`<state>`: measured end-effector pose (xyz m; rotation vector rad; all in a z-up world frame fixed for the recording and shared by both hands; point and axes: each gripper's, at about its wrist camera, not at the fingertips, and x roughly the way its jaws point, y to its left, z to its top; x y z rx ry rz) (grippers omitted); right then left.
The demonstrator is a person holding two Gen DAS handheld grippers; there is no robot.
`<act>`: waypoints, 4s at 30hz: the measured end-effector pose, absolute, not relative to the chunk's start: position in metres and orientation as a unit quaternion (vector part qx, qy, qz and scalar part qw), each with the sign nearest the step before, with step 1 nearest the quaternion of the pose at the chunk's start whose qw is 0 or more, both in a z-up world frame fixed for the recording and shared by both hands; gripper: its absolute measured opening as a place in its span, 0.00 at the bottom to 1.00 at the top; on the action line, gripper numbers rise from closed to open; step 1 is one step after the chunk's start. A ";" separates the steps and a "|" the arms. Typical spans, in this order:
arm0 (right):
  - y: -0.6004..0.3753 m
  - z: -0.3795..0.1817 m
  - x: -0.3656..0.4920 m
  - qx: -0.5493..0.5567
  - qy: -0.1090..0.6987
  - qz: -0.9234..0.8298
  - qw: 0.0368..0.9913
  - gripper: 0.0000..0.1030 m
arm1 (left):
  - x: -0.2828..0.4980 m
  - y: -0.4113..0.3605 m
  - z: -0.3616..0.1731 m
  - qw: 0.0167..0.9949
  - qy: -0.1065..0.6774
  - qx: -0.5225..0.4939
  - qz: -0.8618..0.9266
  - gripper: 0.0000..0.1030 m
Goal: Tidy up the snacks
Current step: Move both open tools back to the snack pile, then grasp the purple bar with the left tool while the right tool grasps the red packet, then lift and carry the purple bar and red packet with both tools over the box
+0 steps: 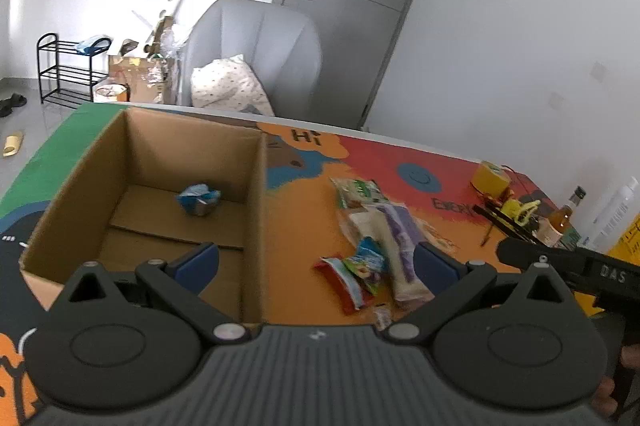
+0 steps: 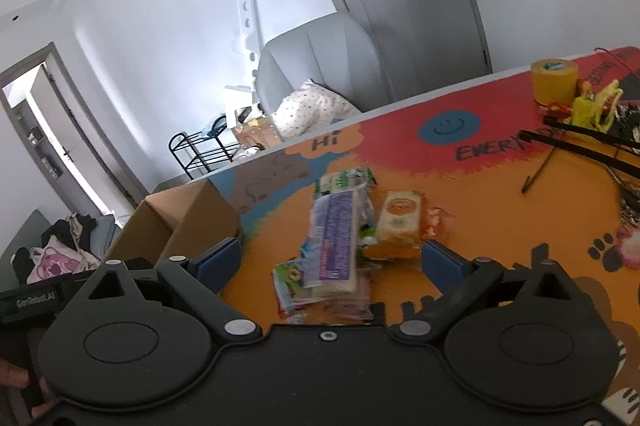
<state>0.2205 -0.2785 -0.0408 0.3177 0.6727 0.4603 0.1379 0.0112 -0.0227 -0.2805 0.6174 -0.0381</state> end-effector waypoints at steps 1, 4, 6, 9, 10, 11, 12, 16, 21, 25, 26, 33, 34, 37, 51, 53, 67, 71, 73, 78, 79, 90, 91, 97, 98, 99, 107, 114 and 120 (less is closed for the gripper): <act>-0.280 -0.042 0.220 0.154 0.326 0.222 0.906 0.95 | 0.138 0.008 -0.024 0.943 0.303 -0.138 -0.020 1.00; -0.285 -0.046 0.221 0.154 0.329 0.216 0.906 0.95 | 0.140 0.001 -0.027 0.941 0.305 -0.144 -0.031 1.00; -0.290 -0.048 0.222 0.156 0.330 0.213 0.906 0.95 | 0.142 -0.006 -0.029 0.941 0.305 -0.146 -0.031 1.00; -0.295 -0.054 0.224 0.159 0.333 0.207 0.906 0.91 | 0.144 -0.017 -0.033 0.942 0.301 -0.144 -0.030 0.98; -0.297 -0.056 0.225 0.159 0.336 0.204 0.906 0.90 | 0.145 -0.021 -0.034 0.942 0.301 -0.142 -0.032 0.98; -0.299 -0.058 0.226 0.160 0.339 0.201 0.905 0.89 | 0.146 -0.025 -0.037 0.941 0.303 -0.144 -0.035 0.98; -0.301 -0.060 0.227 0.161 0.341 0.198 0.905 0.86 | 0.147 -0.028 -0.039 0.940 0.305 -0.148 -0.039 0.97; -0.307 -0.068 0.230 0.164 0.351 0.193 0.902 0.79 | 0.152 -0.042 -0.044 0.939 0.305 -0.150 -0.050 0.91; -0.317 -0.077 0.237 0.173 0.355 0.183 0.900 0.72 | 0.167 -0.052 -0.050 0.936 0.313 -0.152 -0.058 0.85; -0.322 -0.086 0.248 0.182 0.366 0.178 0.895 0.62 | 0.180 -0.062 -0.055 0.934 0.320 -0.149 -0.064 0.81; -0.324 -0.089 0.251 0.184 0.368 0.177 0.894 0.58 | 0.184 -0.064 -0.056 0.933 0.321 -0.148 -0.064 0.79; -0.330 -0.103 0.273 0.196 0.383 0.170 0.887 0.45 | 0.212 -0.077 -0.068 0.925 0.342 -0.150 -0.071 0.64; -0.331 -0.105 0.277 0.198 0.385 0.169 0.885 0.45 | 0.216 -0.079 -0.069 0.924 0.345 -0.149 -0.073 0.63; -0.330 -0.110 0.287 0.202 0.392 0.169 0.881 0.45 | 0.229 -0.086 -0.075 0.920 0.356 -0.146 -0.076 0.60; -0.319 -0.123 0.317 0.192 0.406 0.179 0.875 0.45 | 0.265 -0.101 -0.094 0.911 0.387 -0.128 -0.064 0.55; -0.316 -0.123 0.319 0.188 0.405 0.177 0.877 0.45 | 0.268 -0.100 -0.097 0.909 0.392 -0.130 -0.061 0.52; -0.290 -0.120 0.318 0.095 0.393 0.151 0.902 0.21 | 0.263 -0.084 -0.092 0.911 0.384 -0.142 -0.049 0.30; -0.301 -0.120 0.313 0.107 0.398 0.145 0.900 0.17 | 0.257 -0.079 -0.089 0.912 0.381 -0.143 -0.047 0.30; -0.304 -0.118 0.308 0.111 0.396 0.143 0.900 0.16 | 0.254 -0.078 -0.087 0.913 0.378 -0.144 -0.046 0.30; -0.312 -0.110 0.296 0.126 0.384 0.144 0.903 0.16 | 0.245 -0.074 -0.081 0.917 0.368 -0.145 -0.046 0.30; -0.313 -0.107 0.294 0.127 0.381 0.144 0.904 0.16 | 0.244 -0.074 -0.079 0.918 0.366 -0.145 -0.046 0.30; -0.305 -0.077 0.275 0.129 0.348 0.163 0.914 0.16 | 0.222 -0.064 -0.056 0.932 0.331 -0.144 -0.041 0.30; -0.303 -0.075 0.274 0.129 0.345 0.165 0.915 0.16 | 0.220 -0.063 -0.054 0.932 0.329 -0.144 -0.039 0.30; -0.293 -0.064 0.265 0.125 0.329 0.177 0.919 0.16 | 0.206 -0.053 -0.044 0.938 0.311 -0.148 -0.033 0.30; -0.291 -0.062 0.264 0.125 0.327 0.179 0.919 0.16 | 0.204 -0.051 -0.042 0.939 0.308 -0.148 -0.031 0.30; -0.289 -0.060 0.263 0.126 0.324 0.182 0.920 0.16 | 0.202 -0.048 -0.040 0.940 0.305 -0.149 -0.029 0.30; -0.269 -0.045 0.257 0.124 0.306 0.205 0.921 0.16 | 0.186 -0.030 -0.023 0.948 0.282 -0.151 -0.013 0.30; -0.252 -0.035 0.253 0.116 0.296 0.222 0.922 0.16 | 0.177 -0.012 -0.015 0.951 0.268 -0.157 0.000 0.30; -0.236 -0.028 0.254 0.108 0.287 0.235 0.922 0.16 | 0.171 0.003 -0.011 0.952 0.258 -0.162 0.011 0.30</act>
